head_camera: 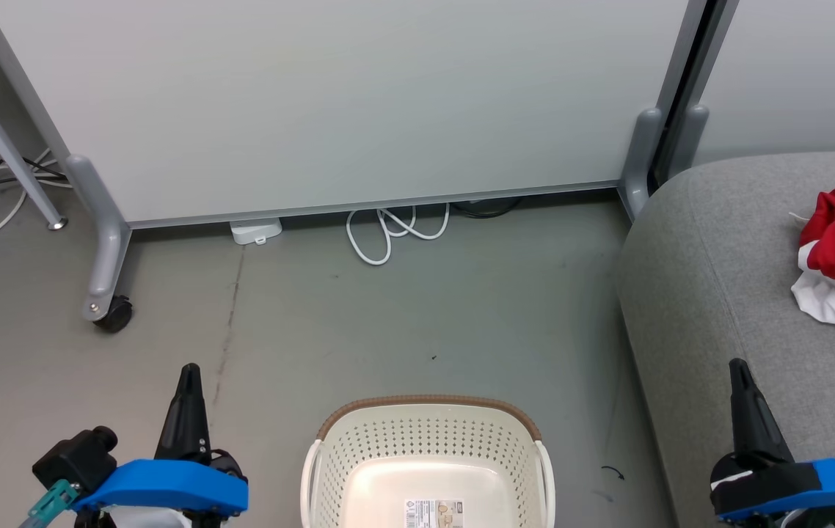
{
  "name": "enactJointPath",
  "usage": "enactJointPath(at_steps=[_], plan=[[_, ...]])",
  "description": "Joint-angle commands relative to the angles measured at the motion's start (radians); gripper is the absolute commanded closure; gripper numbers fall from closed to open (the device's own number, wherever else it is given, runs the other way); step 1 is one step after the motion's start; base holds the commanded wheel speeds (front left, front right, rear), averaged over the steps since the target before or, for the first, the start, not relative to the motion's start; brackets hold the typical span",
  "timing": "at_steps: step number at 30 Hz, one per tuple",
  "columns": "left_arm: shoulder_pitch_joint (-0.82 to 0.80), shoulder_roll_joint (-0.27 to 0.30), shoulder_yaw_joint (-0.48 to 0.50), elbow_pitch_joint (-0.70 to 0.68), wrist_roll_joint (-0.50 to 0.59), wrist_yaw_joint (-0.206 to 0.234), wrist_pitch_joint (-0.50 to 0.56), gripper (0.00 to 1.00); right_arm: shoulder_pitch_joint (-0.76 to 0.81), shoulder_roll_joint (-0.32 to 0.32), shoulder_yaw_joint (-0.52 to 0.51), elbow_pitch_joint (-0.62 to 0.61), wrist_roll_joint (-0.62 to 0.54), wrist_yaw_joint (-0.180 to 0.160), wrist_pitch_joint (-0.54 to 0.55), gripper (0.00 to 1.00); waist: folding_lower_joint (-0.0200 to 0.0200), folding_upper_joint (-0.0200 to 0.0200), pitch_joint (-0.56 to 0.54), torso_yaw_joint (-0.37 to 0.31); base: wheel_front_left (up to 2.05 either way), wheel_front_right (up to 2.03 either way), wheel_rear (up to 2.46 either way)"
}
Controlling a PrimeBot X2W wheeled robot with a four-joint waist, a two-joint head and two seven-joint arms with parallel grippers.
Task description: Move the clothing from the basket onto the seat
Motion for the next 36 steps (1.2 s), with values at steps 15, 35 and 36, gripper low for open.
enactJointPath(at_steps=[15, 35, 36], plan=[[-0.040, 0.000, 0.040, -0.021, -0.240, -0.012, 0.057, 1.00, -0.047, -0.005, -0.007, 0.000, 0.240, 0.000, 0.060, 1.00, -0.0001, 0.0000, -0.003, -0.006, 0.00, 0.00, 0.00], [-0.051, -0.001, 0.072, -0.024, -0.467, -0.020, 0.115, 1.00, -0.063, -0.005, -0.010, 0.012, 0.468, 0.000, 0.118, 1.00, -0.0002, 0.0000, -0.008, -0.014, 0.00, 0.00, 0.00], [-0.051, -0.001, 0.074, -0.025, -0.478, -0.020, 0.118, 1.00, -0.064, -0.005, -0.011, 0.012, 0.479, 0.000, 0.121, 1.00, -0.0002, 0.0000, -0.008, -0.014, 0.00, 0.00, 0.00]])
